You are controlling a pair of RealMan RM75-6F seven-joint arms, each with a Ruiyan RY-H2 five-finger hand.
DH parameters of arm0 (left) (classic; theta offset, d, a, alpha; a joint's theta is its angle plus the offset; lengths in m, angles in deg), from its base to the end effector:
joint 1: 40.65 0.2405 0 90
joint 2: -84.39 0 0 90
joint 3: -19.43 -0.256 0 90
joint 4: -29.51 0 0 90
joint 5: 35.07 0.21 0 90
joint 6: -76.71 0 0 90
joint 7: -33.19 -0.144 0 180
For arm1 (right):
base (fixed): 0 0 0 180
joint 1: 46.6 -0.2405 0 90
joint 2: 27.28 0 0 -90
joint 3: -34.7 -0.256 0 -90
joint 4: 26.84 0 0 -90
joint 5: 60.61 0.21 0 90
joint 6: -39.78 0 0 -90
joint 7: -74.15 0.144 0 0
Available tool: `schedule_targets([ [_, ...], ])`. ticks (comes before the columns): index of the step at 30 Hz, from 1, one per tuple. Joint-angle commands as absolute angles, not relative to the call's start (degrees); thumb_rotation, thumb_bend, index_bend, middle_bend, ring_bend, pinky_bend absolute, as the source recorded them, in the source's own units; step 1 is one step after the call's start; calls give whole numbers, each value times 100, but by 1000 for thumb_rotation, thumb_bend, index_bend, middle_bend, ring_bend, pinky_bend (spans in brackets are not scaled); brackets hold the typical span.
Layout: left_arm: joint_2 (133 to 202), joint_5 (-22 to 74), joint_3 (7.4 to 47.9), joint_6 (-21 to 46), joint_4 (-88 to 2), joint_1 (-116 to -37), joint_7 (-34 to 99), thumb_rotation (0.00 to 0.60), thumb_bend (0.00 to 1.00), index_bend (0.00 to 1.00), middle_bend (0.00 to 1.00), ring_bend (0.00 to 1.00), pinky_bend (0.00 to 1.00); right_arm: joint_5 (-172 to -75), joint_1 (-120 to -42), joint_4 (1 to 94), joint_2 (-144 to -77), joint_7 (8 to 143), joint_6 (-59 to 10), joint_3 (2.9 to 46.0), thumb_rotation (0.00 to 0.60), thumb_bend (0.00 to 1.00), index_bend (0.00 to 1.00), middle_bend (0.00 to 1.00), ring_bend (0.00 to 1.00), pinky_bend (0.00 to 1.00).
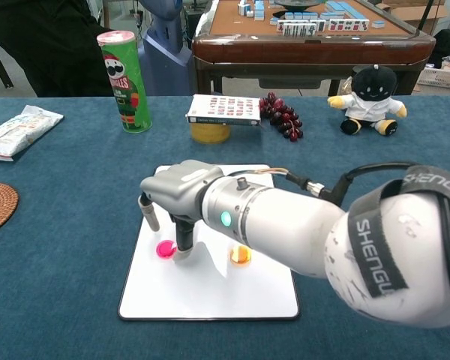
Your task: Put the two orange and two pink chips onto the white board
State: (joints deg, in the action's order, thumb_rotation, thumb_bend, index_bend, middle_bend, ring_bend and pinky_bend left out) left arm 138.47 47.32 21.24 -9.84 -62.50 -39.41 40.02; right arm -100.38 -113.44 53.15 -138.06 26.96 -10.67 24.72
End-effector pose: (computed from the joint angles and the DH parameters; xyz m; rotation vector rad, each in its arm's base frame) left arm -0.3456 0.1419 0.2236 -1.2722 -0.9221 -0.7623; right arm 0.0020 -0.2975 -0.1471 2.2931 -0.7347 0.7701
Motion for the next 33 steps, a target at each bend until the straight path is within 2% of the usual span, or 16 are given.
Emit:
schedule_targets([
  [1,13851,4739,2121,-981,-6249,-3943,4001,600,322,477,476,448,593,-10040,-11336,5316,-13791,2715,-1074,2476,600,48,350,1000,1000,1000],
  [5,13851,4748,2116,-982,-6254,-3943,4000,600,322,477,476,448,593,-10079,-11312,5352,-13733,2754,-1108,2490,600,15,318,1000,1000,1000],
  [9,13855,4752,2112,-975,-6249,-3945,3996,600,321,478,476,447,593,-10133,-11218,5615,-13484,2648,-1355,2569,600,41,318,1000,1000,1000],
  [20,13902,4788,2091,-977,-6266,-3952,3874,600,322,478,476,447,593,-10223,-10598,6709,-12070,2554,-2098,2959,600,136,318,1000,1000,1000],
  [25,13943,4793,2079,-941,-6258,-3971,3800,600,322,478,476,447,593,-10191,-10349,6754,-11636,2659,-2145,3136,600,148,320,1000,1000,1000],
  [33,13980,4805,2071,-929,-6257,-3983,3757,600,322,479,476,448,593,-10267,-10046,6509,-11396,2955,-2006,3332,600,163,341,1000,1000,1000],
])
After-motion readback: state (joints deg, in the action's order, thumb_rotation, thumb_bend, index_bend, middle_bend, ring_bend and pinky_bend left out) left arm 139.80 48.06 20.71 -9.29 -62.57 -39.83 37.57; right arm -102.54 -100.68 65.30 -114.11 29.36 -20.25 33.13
